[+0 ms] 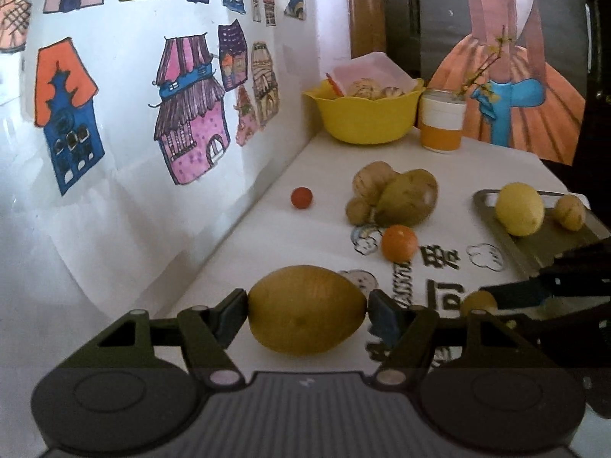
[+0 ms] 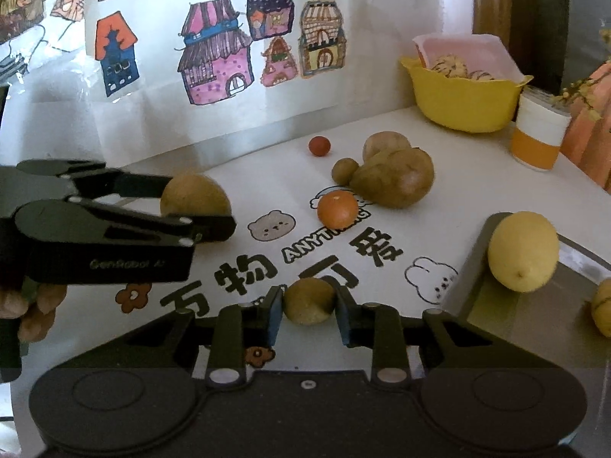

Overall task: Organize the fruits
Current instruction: 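Carry both fruits onto the metal tray and open both tools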

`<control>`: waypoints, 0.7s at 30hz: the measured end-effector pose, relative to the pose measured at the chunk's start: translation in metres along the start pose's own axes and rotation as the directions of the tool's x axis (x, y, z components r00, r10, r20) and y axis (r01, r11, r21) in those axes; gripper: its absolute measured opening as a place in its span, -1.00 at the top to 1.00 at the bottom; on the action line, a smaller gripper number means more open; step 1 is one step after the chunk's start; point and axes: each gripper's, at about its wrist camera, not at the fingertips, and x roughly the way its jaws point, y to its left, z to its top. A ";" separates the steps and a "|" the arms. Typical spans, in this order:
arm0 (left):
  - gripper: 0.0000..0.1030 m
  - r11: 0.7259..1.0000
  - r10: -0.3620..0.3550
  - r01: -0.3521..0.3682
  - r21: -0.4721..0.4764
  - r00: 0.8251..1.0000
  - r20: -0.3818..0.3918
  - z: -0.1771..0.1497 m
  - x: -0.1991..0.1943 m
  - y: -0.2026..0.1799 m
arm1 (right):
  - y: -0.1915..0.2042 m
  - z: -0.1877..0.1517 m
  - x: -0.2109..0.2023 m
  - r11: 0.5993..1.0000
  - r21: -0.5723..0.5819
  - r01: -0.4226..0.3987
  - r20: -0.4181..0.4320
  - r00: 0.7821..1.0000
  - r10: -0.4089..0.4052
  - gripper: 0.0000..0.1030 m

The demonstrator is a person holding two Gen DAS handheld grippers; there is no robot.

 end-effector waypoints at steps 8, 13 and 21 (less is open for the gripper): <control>-0.41 0.998 -0.058 0.058 -0.002 0.998 -0.009 -0.008 -0.023 -0.014 | -0.004 -0.005 -0.033 0.999 0.018 0.028 0.045 0.999 -0.029 0.39; -0.41 0.995 -0.099 0.099 0.020 0.995 0.000 -0.006 -0.032 -0.035 | -0.015 -0.012 -0.055 0.997 0.057 0.052 0.077 0.995 -0.057 0.39; -0.41 0.978 -0.209 0.207 0.037 0.976 0.067 0.026 -0.043 -0.085 | -0.066 -0.018 -0.096 0.978 0.117 0.175 0.131 0.973 -0.190 0.39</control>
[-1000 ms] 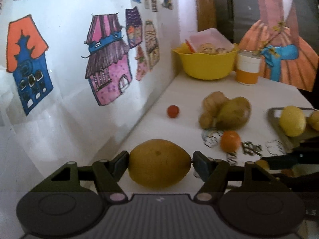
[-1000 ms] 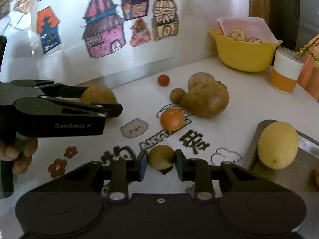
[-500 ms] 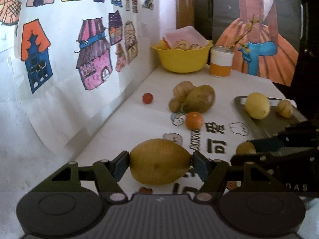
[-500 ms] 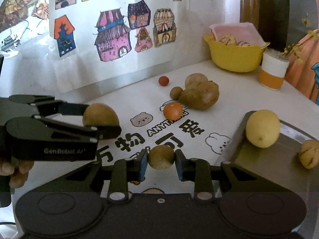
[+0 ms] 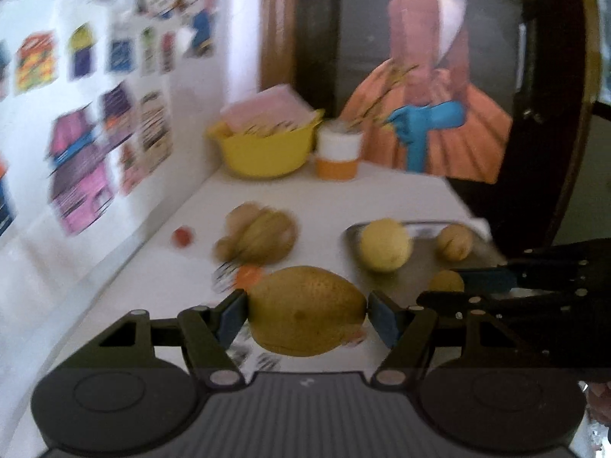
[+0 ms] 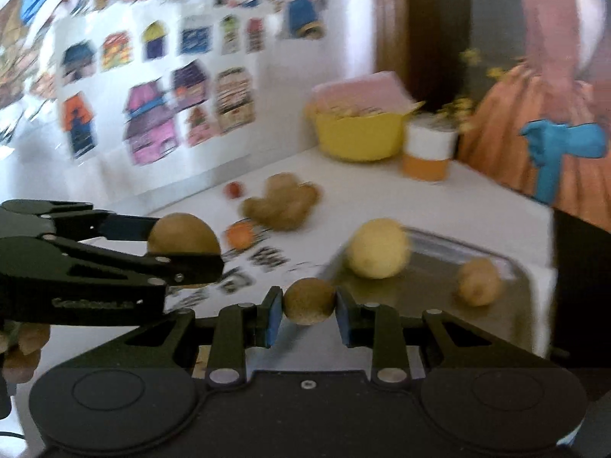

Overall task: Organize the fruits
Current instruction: 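Carry both fruits onto the metal tray and open both tools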

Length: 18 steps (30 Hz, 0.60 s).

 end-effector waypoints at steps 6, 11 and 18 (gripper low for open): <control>-0.41 0.998 -0.067 0.067 0.006 0.998 0.001 0.017 0.028 -0.040 | -0.050 -0.006 -0.005 0.995 0.008 0.101 0.020 0.995 -0.101 0.39; -0.41 0.992 -0.128 0.128 0.004 0.991 -0.029 0.022 0.057 -0.061 | -0.079 -0.019 0.008 0.993 0.029 0.117 0.013 0.993 -0.117 0.39; -0.41 0.990 -0.137 0.135 -0.025 0.986 -0.093 0.020 0.090 -0.070 | -0.091 -0.030 0.029 0.993 0.014 0.116 0.001 0.993 -0.116 0.39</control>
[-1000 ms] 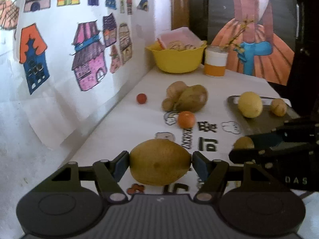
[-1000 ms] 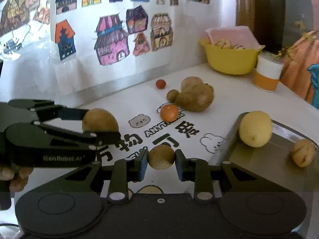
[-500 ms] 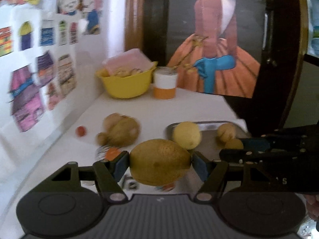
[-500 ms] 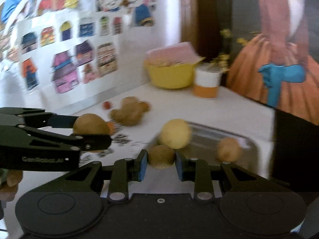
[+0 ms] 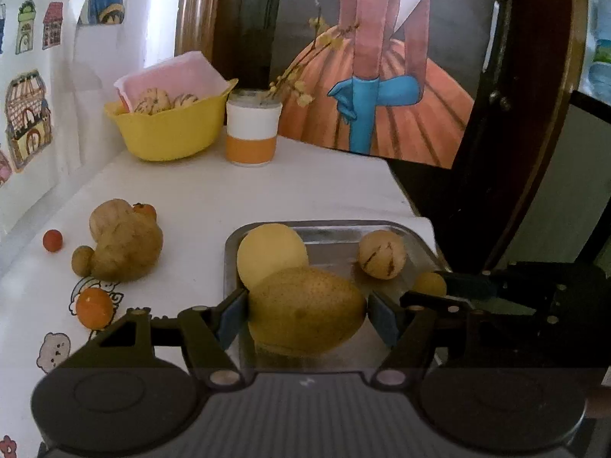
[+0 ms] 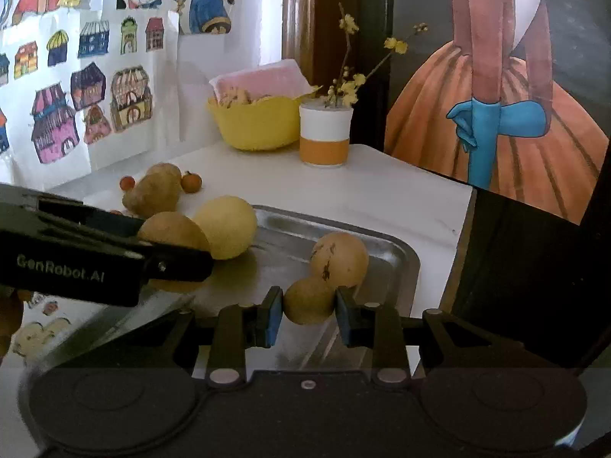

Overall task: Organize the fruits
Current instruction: 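Carry both fruits onto the metal tray and open both tools, then lift both open tools away from the tray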

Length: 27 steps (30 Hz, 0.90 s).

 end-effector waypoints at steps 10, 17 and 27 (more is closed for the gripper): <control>-0.41 0.999 0.037 -0.036 0.017 0.999 -0.037 0.000 0.015 -0.001 | -0.005 0.002 0.017 1.000 -0.026 -0.014 -0.023 1.000 0.013 0.38; -0.42 0.998 0.043 -0.042 0.039 0.998 -0.037 0.001 0.016 -0.004 | -0.006 0.003 0.018 1.000 -0.013 -0.017 -0.033 0.999 0.017 0.26; -0.62 0.999 0.044 -0.044 0.021 0.999 -0.012 -0.008 0.002 -0.003 | -0.007 0.001 -0.017 0.999 0.009 0.045 0.010 0.999 -0.045 -0.28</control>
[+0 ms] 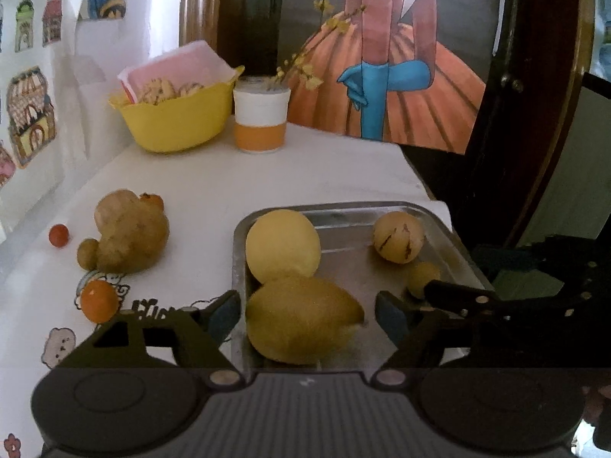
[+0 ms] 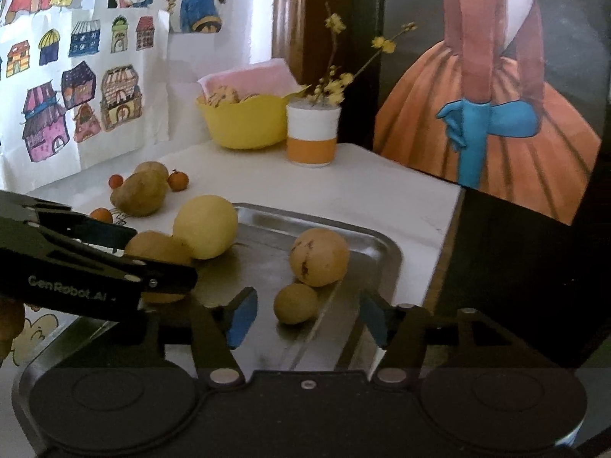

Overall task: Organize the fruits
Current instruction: 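Lift both open tools away from the tray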

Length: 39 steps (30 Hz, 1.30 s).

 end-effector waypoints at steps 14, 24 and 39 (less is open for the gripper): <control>-0.99 0.996 -0.023 0.035 -0.082 0.990 0.142 -0.018 -0.086 0.012 | 0.017 -0.005 -0.095 0.996 0.064 0.066 0.122 0.990 -0.074 -0.98; -0.99 0.993 0.008 0.012 -0.119 0.986 0.166 -0.050 -0.138 0.034 | 0.054 -0.026 -0.150 0.996 0.076 0.043 0.145 0.988 -0.054 -0.99; -0.99 0.985 0.117 -0.117 -0.128 0.993 -0.009 -0.114 -0.177 0.073 | 0.114 -0.066 -0.166 0.994 0.092 -0.057 -0.015 0.998 0.058 -0.99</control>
